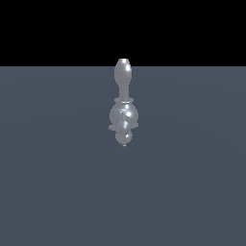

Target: Turn on the faucet by rotating a designated handle.

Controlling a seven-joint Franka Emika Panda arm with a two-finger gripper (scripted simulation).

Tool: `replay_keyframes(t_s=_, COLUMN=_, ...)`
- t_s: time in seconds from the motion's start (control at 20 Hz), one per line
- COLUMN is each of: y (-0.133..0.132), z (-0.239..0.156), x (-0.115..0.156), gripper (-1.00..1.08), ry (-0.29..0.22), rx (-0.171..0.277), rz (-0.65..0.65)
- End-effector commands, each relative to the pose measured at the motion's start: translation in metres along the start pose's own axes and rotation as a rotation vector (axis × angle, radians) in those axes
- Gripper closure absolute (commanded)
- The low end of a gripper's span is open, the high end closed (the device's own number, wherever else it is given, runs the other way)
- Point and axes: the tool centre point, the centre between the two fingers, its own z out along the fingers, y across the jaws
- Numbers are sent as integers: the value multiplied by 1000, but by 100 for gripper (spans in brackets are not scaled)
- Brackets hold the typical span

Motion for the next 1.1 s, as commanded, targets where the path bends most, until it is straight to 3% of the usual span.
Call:
replay_keyframes(t_s=0.0, y=4, z=24, x=-1, gripper=36, ry=-64, rx=-4, rz=-2)
replay_keyframes(t_s=0.1, y=12, z=68, x=9, gripper=-8, ry=-135, rx=2, rz=53)
replay_keyframes(t_s=0.2, y=1, z=115, x=17, gripper=-5, ry=-189, rx=-27, rz=34)
replay_keyframes(t_s=0.25, y=-15, z=132, x=21, gripper=12, ry=-201, rx=-11, rz=25)
replay_keyframes(t_s=0.35, y=-22, z=174, x=19, gripper=33, ry=-257, rx=-32, rz=6)
replay_keyframes(t_s=0.4, y=-3, z=186, x=27, gripper=35, ry=-264, rx=-24, rz=60)
replay_keyframes(t_s=0.45, y=-17, z=203, x=27, gripper=41, ry=-280, rx=-18, rz=83)
replay_keyframes(t_s=0.5, y=5, z=218, x=31, gripper=48, ry=-291, rx=-2, rz=181)
replay_keyframes(t_s=0.55, y=7, z=218, x=31, gripper=48, ry=-291, rx=-1, rz=186)
replay_keyframes(t_s=0.6, y=-8, z=223, x=44, gripper=61, ry=-274, rx=5, rz=167)
replay_keyframes(t_s=0.65, y=10, z=230, x=53, gripper=53, ry=-274, rx=11, rz=225)
replay_keyframes(t_s=0.7, y=10, z=241, x=62, gripper=39, ry=-265, rx=25, rz=246)
replay_keyframes(t_s=0.8, y=35, z=249, x=71, gripper=48, ry=-254, rx=67, rz=361)
replay_keyframes(t_s=0.85, y=14, z=257, x=82, gripper=32, ry=-249, rx=82, rz=382)
replay_keyframes(t_s=0.9, y=-15, z=281, x=71, gripper=13, ry=-286, rx=62, rz=358)
replay_keyframes(t_s=0.95, y=6, z=274, x=99, gripper=-10, ry=-229, rx=80, rz=393)
replay_keyframes(t_s=1.0, y=6, z=296, x=82, gripper=-46, ry=-258, rx=90, rz=488)
replay_keyframes(t_s=1.05, y=31, z=304, x=83, gripper=-46, ry=-276, rx=97, rz=547)
